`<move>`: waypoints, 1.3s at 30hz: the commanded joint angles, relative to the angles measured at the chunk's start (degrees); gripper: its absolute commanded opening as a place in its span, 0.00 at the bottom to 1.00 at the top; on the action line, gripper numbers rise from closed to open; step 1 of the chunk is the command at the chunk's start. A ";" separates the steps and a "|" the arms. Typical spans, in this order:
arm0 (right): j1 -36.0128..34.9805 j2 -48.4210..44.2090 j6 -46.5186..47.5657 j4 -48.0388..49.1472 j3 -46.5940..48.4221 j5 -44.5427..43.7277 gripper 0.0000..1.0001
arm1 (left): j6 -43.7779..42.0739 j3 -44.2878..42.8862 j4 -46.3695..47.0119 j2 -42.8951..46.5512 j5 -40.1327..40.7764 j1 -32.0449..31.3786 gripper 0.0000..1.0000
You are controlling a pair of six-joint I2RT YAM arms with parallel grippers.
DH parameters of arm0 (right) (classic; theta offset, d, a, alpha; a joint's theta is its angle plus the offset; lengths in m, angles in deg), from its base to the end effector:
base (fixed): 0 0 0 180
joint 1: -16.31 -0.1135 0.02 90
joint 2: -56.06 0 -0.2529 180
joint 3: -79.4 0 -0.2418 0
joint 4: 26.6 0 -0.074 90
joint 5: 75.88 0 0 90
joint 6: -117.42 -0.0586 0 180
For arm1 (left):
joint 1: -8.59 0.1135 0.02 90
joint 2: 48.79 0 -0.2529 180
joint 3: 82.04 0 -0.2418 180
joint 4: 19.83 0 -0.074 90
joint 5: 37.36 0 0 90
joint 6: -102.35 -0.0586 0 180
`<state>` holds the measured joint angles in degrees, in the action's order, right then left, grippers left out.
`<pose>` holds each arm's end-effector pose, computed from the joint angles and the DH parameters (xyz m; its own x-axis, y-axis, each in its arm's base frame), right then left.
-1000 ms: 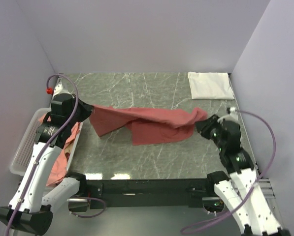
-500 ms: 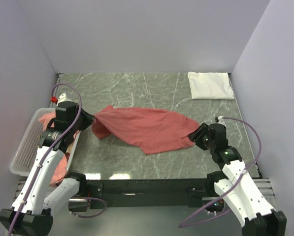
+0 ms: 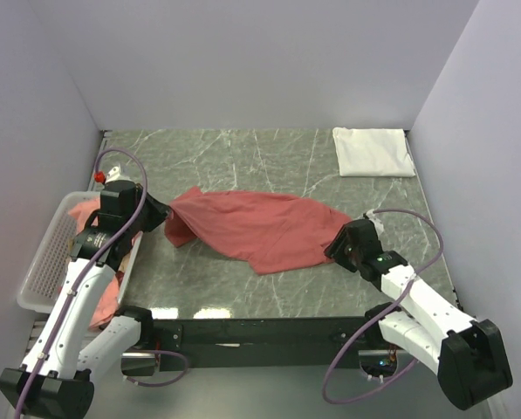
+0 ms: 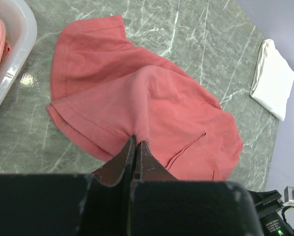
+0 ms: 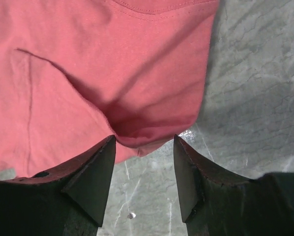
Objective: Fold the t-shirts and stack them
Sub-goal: Flatten the tshirt out
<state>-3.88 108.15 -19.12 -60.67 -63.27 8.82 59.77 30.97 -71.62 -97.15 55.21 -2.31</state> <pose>0.1760 0.0590 0.1518 -0.6940 0.5149 -0.5033 0.3157 0.8458 0.4300 0.1891 -0.0337 0.3072 -0.4754 -0.6576 -0.5845 -0.2926 0.7447 -0.5998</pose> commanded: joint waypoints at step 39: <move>4.54 -1.91 9.80 -22.57 65.44 -11.13 0.00 | -1.01 -36.22 -2.30 -3.06 2.88 0.26 0.01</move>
<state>0.01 105.82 -11.58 -79.32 -4.78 0.36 59.62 0.24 -73.64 -101.85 57.00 -2.31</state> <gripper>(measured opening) 0.010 0.023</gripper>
